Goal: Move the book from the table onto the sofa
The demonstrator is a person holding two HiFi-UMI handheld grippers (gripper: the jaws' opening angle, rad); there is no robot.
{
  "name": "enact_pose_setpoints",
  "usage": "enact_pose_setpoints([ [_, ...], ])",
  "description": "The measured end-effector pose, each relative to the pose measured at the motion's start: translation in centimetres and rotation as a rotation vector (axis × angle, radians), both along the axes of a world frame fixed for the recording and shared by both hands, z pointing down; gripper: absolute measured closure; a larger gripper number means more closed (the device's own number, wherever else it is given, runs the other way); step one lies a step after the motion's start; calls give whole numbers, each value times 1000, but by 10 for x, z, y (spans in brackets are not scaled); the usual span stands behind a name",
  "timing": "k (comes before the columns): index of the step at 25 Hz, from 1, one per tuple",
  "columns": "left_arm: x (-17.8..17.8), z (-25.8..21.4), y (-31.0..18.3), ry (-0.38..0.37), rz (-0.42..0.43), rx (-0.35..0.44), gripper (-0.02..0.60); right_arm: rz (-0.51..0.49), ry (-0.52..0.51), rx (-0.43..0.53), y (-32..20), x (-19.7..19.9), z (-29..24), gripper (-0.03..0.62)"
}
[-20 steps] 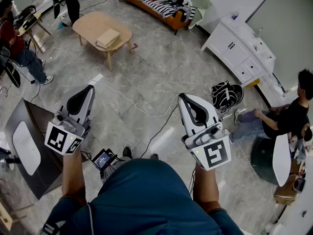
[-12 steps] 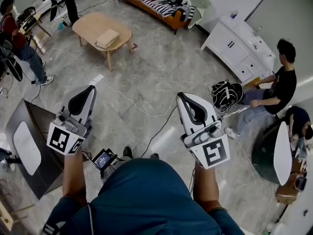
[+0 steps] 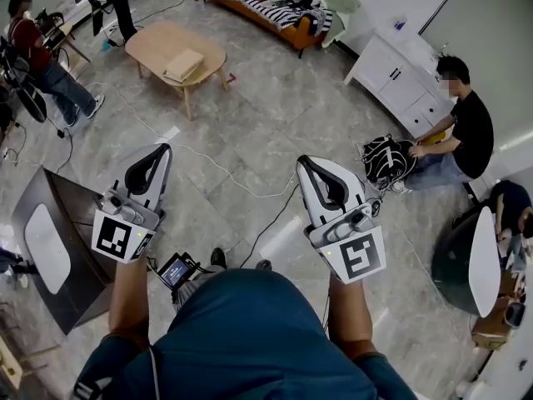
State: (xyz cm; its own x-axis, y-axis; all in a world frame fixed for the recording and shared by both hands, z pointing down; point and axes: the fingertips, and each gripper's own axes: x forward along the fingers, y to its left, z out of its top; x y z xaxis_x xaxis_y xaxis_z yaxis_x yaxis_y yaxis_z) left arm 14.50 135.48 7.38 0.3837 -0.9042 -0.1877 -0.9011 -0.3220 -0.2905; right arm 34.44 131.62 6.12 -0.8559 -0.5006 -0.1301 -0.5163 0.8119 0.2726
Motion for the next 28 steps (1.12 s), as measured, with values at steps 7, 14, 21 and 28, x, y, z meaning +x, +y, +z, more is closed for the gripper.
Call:
enact_pose_setpoints([
  [7, 29, 5, 1, -22, -20, 8, 577, 2, -1, 13, -3, 21, 15, 579],
  [14, 64, 5, -12, -31, -54, -15, 577, -40, -29, -11, -16, 54, 20, 579],
  [21, 86, 7, -23, -46, -76, -34, 577, -63, -50, -47, -34, 74, 32, 579],
  [28, 60, 19, -44, -33, -89, -59, 577, -69, -45, -68, -57, 50, 41, 579],
])
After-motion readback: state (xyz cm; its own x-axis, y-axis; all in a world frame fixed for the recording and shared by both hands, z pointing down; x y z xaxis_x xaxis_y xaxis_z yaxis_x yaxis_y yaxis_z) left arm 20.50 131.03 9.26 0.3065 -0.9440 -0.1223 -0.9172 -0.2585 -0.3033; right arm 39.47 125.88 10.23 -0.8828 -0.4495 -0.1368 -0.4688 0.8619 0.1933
